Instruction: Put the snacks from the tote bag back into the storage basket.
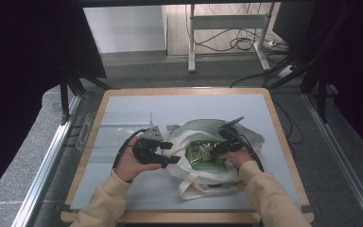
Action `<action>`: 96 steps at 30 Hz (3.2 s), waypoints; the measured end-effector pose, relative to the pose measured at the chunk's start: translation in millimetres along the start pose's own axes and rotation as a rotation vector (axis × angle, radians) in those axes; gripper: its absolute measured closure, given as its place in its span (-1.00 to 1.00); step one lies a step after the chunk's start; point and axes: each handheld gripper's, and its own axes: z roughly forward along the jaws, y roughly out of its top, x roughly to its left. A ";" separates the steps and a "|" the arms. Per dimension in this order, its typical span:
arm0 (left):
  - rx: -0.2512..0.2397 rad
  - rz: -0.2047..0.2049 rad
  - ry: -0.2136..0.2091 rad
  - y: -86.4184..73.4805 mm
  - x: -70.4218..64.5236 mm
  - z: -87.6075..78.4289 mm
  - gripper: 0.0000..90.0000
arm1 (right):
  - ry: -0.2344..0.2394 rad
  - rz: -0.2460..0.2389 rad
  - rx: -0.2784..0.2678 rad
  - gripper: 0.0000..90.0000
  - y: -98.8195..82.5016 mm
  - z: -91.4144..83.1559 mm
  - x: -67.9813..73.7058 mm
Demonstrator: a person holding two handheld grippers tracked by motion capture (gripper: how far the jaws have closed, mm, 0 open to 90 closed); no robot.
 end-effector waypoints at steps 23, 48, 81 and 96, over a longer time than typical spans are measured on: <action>0.003 -0.005 0.004 -1.3 1.7 0.6 -0.18 | 0.000 -0.077 -0.092 0.94 -11.2 -37.4 -1.5; 0.003 -0.003 0.010 -1.7 4.0 -1.8 -0.19 | -0.020 -0.228 -0.305 0.95 -22.9 -104.3 -2.9; -0.015 -0.029 0.024 6.8 9.0 -13.0 -0.21 | 0.099 -0.406 -0.422 0.95 -17.5 -120.1 -1.5; -0.020 -0.011 0.013 31.7 9.1 -20.9 -0.21 | 0.101 -0.483 -0.447 0.95 -12.9 -126.1 13.6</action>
